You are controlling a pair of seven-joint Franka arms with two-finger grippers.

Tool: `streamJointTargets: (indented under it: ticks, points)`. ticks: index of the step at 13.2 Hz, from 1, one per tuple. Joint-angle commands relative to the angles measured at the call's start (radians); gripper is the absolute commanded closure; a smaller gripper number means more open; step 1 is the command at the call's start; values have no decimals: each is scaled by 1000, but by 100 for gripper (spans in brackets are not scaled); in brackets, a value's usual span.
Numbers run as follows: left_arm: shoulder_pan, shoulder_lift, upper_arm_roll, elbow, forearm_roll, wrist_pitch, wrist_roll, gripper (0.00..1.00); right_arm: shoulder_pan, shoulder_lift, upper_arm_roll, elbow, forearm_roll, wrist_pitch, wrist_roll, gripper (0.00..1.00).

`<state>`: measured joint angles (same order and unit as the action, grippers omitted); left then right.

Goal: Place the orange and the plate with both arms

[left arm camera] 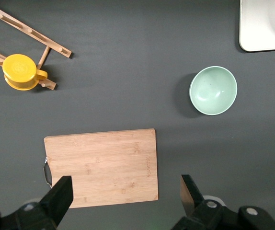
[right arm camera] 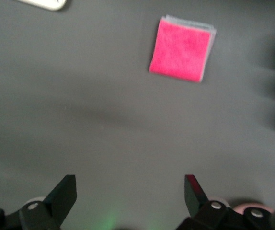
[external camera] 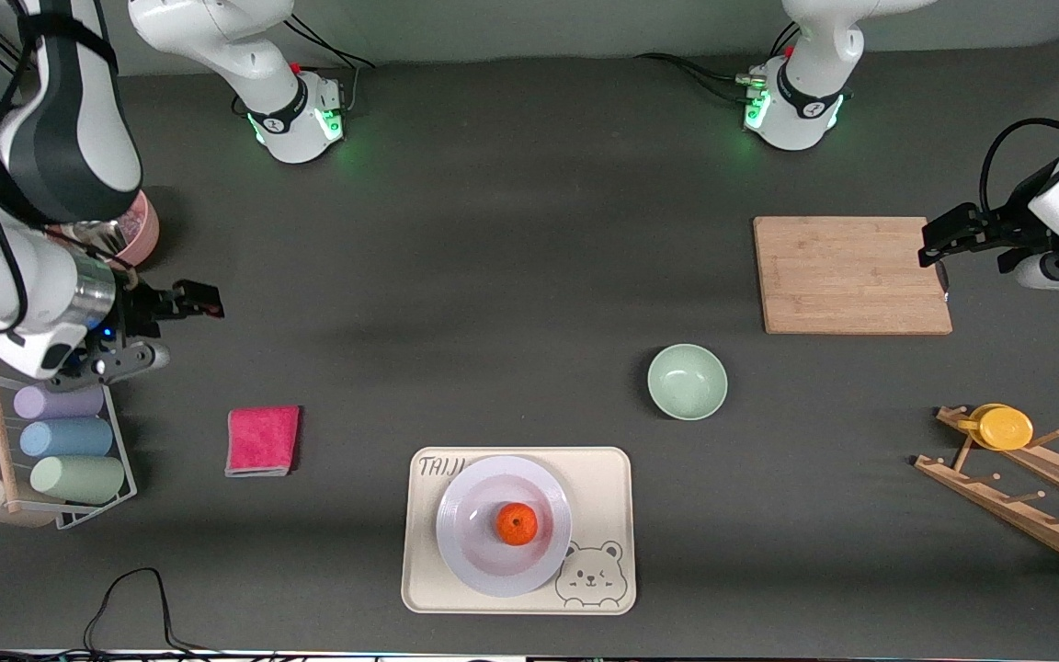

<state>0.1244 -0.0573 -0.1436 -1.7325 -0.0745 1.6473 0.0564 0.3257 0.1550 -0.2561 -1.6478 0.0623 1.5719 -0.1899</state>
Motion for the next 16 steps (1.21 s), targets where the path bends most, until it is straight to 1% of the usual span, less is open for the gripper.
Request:
streamJointTargets:
  ticks: [1,4,6,8,9,10,11,12,13,14,15,16]
  points:
    - [-8,-15,4,-13,-11,14,-10,0,12,-31,-14,12,-39,-79,33,0]
    - [-9,-12,4,7,-2,11,3,0,-5,-46,-54,40,-12,-93,35,0]
    - [-8,-12,4,7,-2,5,5,0,1,-64,-55,52,-12,-81,43,0]
    - [-8,-12,4,7,-5,8,3,0,3,-112,-52,39,-12,-75,123,0]
    - [-9,-12,4,7,-7,9,3,0,6,-130,-49,25,-13,-75,130,0]
    - [-9,-12,4,7,-7,8,5,0,3,-159,-43,4,-16,-75,130,0]
    - [-8,-12,4,5,-7,5,5,0,-16,-208,-38,-38,-15,-70,130,0]
    - [-6,-12,4,5,-7,5,5,0,-80,-248,21,-84,-12,-43,130,0]
    - [-8,-12,4,5,-8,6,5,0,-174,-291,120,-127,-10,-26,130,0]
    - [-8,-10,4,5,-8,9,5,0,-248,-311,199,-154,-9,-9,132,0]
    - [-8,-9,4,7,-8,8,5,0,-298,-327,260,-183,-7,9,132,0]
    - [-8,-9,4,7,-8,8,7,0,-306,-350,273,-222,8,39,132,0]
